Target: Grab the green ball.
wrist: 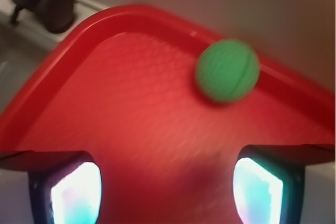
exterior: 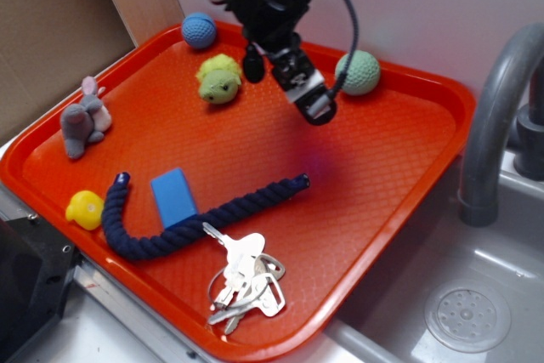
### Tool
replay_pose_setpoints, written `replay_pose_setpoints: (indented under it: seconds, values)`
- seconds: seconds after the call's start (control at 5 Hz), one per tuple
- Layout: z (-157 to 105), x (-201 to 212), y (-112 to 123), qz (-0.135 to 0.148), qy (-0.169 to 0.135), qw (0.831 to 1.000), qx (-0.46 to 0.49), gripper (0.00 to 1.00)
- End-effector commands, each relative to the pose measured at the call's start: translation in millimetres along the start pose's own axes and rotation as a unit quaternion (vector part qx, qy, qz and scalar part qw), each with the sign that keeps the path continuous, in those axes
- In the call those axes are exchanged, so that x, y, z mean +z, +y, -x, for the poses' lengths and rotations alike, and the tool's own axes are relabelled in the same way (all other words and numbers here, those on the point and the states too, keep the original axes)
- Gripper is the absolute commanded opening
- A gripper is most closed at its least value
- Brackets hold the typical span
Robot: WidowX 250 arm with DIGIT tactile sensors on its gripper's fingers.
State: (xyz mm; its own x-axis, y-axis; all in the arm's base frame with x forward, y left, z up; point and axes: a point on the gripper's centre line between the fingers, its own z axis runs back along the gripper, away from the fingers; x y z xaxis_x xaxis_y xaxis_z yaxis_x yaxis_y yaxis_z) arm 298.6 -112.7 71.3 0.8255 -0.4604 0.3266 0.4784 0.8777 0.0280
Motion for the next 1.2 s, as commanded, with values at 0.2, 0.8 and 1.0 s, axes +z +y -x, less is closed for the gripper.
replay_pose_setpoints:
  seconds: [0.2,0.8,1.0]
  values:
    - [-35,-24,40,-0.023,-0.064,0.997,0.022,1.0]
    - [-45,-50,26,0.016,-0.094,0.995,0.037,0.0]
    - [-49,-45,25,0.003,-0.098,0.995,0.02,0.0]
